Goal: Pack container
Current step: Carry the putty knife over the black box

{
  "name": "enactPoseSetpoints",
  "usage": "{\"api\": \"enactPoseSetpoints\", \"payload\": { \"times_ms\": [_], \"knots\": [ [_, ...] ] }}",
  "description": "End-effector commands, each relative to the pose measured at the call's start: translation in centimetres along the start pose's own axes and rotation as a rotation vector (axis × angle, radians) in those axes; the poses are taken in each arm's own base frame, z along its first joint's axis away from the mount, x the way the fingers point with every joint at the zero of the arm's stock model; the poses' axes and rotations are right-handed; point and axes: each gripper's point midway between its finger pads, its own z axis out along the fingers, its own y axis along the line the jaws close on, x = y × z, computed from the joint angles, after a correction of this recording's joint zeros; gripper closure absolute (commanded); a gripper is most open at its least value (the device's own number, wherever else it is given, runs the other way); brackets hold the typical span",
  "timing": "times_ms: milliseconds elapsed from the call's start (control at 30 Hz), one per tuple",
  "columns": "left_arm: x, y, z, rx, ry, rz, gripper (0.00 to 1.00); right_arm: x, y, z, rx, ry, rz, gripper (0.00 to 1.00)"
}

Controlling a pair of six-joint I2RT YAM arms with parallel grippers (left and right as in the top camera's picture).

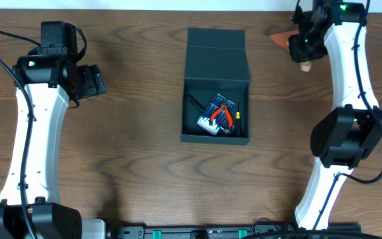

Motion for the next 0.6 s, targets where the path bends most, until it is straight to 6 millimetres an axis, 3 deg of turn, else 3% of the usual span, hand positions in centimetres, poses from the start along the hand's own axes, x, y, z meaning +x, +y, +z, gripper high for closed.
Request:
{"api": "enactPoseSetpoints", "payload": {
  "times_ms": [0,367,567],
  "knots": [
    [-0.1,0.3,-0.2,-0.009,-0.004,-0.017,0.01,-1.0,3.5,-1.5,-0.068,-0.039,-0.127,0.99],
    [-0.1,0.3,-0.2,-0.008,-0.004,-0.017,0.01,-0.7,11.0,-3.2,-0.113,-0.031,-0.316,0.99],
    [-0.1,0.3,-0.2,-0.008,-0.004,-0.017,0.01,1.1,14.3,-3.9,-0.142,0.023,-0.451,0.99]
  ]
}}
